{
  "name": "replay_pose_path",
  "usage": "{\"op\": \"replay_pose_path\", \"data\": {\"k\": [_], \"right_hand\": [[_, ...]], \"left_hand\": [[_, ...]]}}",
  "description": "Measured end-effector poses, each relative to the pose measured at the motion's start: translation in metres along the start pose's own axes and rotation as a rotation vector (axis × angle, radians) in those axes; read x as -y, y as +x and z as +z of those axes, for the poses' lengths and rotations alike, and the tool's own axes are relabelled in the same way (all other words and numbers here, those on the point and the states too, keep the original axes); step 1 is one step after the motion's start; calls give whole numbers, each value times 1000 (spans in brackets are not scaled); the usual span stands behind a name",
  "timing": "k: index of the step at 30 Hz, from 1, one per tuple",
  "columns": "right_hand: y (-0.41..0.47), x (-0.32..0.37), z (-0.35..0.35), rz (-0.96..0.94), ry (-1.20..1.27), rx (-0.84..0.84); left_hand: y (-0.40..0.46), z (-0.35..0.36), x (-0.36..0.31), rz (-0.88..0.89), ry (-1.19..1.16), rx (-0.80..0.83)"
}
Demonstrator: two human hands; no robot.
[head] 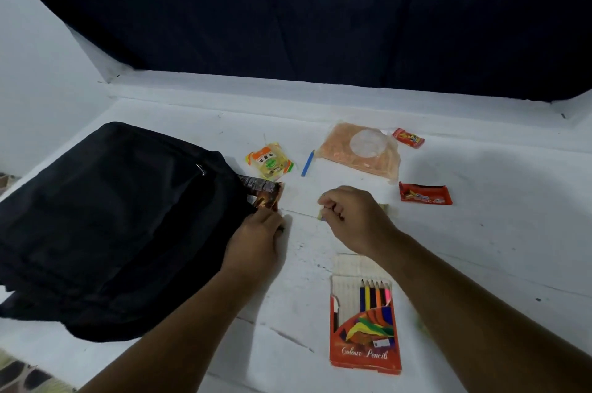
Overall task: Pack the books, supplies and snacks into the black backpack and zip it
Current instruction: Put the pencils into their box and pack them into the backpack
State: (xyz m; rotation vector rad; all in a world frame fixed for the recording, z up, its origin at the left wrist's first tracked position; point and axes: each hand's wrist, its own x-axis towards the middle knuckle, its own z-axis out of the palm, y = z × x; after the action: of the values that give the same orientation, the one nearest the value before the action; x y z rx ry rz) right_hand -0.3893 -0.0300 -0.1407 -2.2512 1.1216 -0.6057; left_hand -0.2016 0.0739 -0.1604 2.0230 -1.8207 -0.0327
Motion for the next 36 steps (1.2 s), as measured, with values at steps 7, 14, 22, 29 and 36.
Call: {"op": "replay_pose_path", "data": {"k": [7,14,22,29,36], "right_hand": [[73,10,28,103,-50,-40],[111,5,42,249,-160,-73],[92,18,30,419,-52,-60],[5,35,7,410,194,-220],[-76,34,-9,454,161,-321]], "left_hand": [[-18,17,10,120,-229,-157],[-18,16,15,244,-314,-151],[-19,15,23,277,-460,-172],[-19,20,27,327,-555,-164],[-23,21,22,521,-558,-69]]}}
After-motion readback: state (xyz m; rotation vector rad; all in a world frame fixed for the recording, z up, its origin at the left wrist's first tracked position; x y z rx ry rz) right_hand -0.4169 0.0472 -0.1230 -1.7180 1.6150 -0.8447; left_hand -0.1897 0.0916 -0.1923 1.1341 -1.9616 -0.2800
